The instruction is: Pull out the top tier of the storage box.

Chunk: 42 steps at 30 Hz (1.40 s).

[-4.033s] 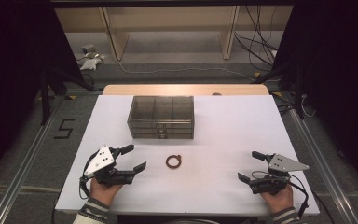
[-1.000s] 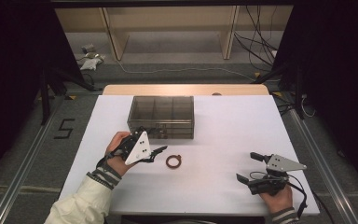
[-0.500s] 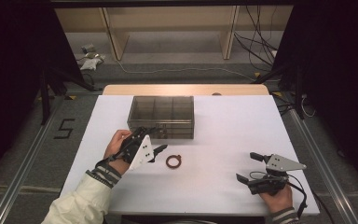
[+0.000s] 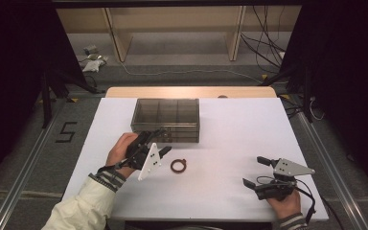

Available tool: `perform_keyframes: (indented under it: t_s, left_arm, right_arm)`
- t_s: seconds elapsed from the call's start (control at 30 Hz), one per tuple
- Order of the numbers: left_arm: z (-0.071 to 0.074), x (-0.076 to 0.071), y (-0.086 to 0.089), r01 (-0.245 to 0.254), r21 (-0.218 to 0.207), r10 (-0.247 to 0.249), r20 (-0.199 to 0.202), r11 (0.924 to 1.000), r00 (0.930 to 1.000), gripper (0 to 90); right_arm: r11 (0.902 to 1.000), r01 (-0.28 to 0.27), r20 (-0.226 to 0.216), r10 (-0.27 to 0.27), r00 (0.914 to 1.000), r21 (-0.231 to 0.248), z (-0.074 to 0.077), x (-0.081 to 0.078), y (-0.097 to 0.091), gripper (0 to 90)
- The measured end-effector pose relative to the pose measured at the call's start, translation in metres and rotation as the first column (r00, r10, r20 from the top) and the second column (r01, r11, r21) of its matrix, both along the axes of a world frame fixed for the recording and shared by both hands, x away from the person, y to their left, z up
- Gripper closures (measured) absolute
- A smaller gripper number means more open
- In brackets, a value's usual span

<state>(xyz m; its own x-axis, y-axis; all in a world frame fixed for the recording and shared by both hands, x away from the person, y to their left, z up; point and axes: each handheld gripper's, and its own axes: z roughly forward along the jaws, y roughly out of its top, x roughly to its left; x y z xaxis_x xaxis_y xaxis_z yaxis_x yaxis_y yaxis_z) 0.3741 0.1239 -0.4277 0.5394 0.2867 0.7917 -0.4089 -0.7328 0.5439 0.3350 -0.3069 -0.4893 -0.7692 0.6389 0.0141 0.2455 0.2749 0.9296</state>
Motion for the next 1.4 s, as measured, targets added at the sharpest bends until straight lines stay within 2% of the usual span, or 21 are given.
perform_keyframes:
  t_s: [0.23,0.5,0.6,0.77,0.87,1.2,1.3,1.4]
  left_arm:
    - [-0.005,0.000,-0.003,-0.033,0.052,0.030,0.044,0.9981,0.9986,39.1]
    - [-0.013,0.010,-0.002,-0.074,0.089,0.070,0.055,0.9933,0.9961,41.5]
    - [-0.016,0.010,-0.003,-0.103,0.099,0.096,0.075,0.9897,0.9926,42.5]
    - [-0.021,0.008,-0.007,-0.116,0.123,0.102,0.115,0.9855,0.9881,43.7]
    - [-0.023,0.009,-0.008,-0.121,0.135,0.104,0.124,0.9834,0.9868,45.1]
    - [-0.030,0.010,-0.010,-0.152,0.138,0.126,0.178,0.9787,0.9759,48.8]
    - [-0.033,0.010,-0.010,-0.169,0.141,0.139,0.199,0.9754,0.9701,49.6]
    - [-0.036,0.010,-0.011,-0.190,0.152,0.153,0.230,0.9699,0.9610,50.2]
  right_arm:
    - [1.0000,-0.001,0.001,0.001,1.0000,-0.001,0.000,0.000,0.000,2.4]
    - [1.0000,-0.003,0.003,0.003,1.0000,-0.003,0.000,0.000,0.000,2.4]
    - [1.0000,-0.001,0.001,0.001,1.0000,-0.003,0.000,0.000,0.000,2.4]
    - [1.0000,-0.001,0.002,0.001,1.0000,-0.005,0.000,0.000,0.000,2.4]
    - [1.0000,-0.001,0.002,0.001,1.0000,-0.005,0.000,0.000,0.000,2.4]
    - [1.0000,0.000,0.003,0.000,1.0000,-0.005,0.000,-0.001,0.000,2.4]
    - [1.0000,0.000,0.003,0.000,1.0000,-0.005,0.000,-0.001,0.001,2.4]
    - [1.0000,-0.003,0.005,0.003,1.0000,-0.006,0.000,-0.001,0.000,2.5]
